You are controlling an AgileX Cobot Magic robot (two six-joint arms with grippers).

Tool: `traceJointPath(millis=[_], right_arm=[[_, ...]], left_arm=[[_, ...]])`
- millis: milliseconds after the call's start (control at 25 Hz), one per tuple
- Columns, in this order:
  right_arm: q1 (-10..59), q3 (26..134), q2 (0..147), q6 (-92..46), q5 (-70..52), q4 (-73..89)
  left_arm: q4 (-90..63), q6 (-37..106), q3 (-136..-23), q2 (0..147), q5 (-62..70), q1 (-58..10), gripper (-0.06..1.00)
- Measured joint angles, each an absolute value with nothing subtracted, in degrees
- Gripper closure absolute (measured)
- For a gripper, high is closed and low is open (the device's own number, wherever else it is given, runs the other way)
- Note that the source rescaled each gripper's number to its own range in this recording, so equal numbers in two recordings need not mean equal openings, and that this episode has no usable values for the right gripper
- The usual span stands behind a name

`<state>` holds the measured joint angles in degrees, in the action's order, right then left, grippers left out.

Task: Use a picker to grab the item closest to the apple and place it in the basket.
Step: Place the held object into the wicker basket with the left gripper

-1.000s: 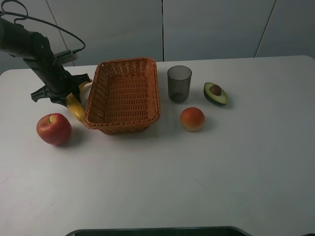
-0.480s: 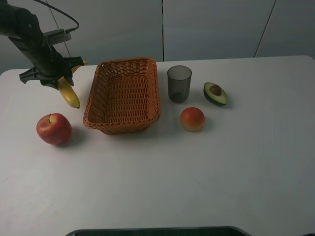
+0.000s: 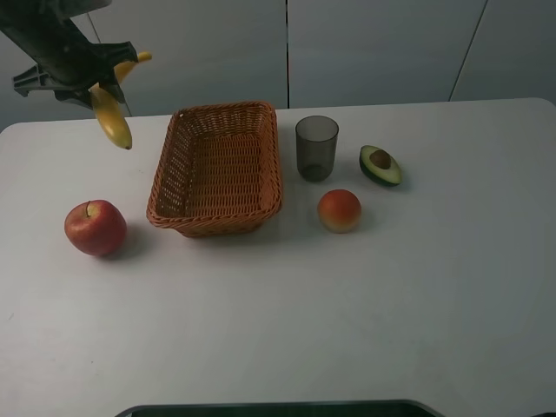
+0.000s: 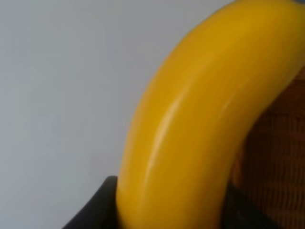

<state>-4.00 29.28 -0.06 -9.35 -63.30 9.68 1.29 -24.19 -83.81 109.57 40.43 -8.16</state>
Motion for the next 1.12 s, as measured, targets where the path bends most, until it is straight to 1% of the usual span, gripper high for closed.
traceJointPath(millis=[160, 320, 440, 800, 1120], right_arm=[[-4.00, 29.28, -0.06, -9.35, -63.30, 9.68], [-4.00, 29.28, -0.06, -9.35, -63.30, 9.68], [-4.00, 29.28, -0.06, -9.35, -63.30, 9.68], [-4.00, 29.28, -0.06, -9.35, -63.30, 9.68], [-4.00, 29.28, -0.06, -9.37, -63.30, 9.68]], left_arm=[[-2.23, -20.61, -85.24, 109.58, 40.36, -12.59, 0.91], [-3.32, -20.18, -85.23, 109.70, 37.16, -17.17, 0.91], [-3.81, -20.67, -85.23, 111.13, 35.95, -19.08, 0.91], [-5.03, -20.76, -85.26, 119.45, 35.72, -21.10, 0.91], [-5.50, -20.76, -85.26, 120.74, 35.50, -22.27, 0.91]])
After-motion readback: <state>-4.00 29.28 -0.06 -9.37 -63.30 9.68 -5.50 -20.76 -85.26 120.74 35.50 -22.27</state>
